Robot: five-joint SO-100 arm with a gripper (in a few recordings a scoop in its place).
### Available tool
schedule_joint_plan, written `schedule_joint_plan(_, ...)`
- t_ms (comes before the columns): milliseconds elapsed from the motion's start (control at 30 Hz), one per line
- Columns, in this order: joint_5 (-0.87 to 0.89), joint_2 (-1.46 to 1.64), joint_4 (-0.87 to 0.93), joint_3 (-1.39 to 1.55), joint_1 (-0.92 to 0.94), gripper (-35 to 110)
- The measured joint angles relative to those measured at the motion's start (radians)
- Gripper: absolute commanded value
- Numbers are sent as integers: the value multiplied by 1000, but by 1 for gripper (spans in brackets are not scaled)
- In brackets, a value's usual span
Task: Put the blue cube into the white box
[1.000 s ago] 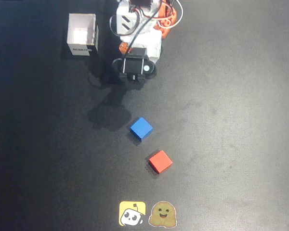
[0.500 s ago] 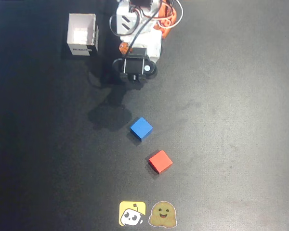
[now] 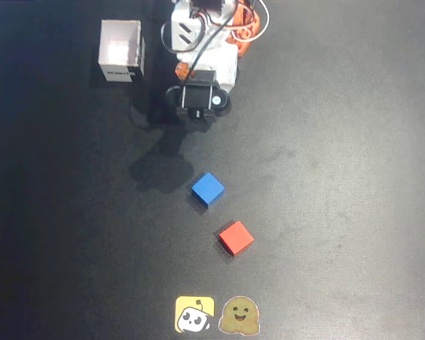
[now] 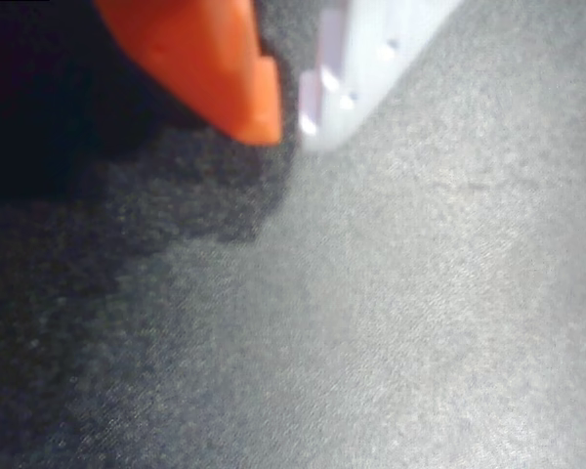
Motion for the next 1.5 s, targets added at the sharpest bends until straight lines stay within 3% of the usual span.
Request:
schedule_joint_plan(1067,0,0,0,0,0,0)
schedule_joint_plan(1367,-40,-2,-91,-11,-2,0)
schedule_joint_plan(1500,-74,-147,-98,-129,0,0)
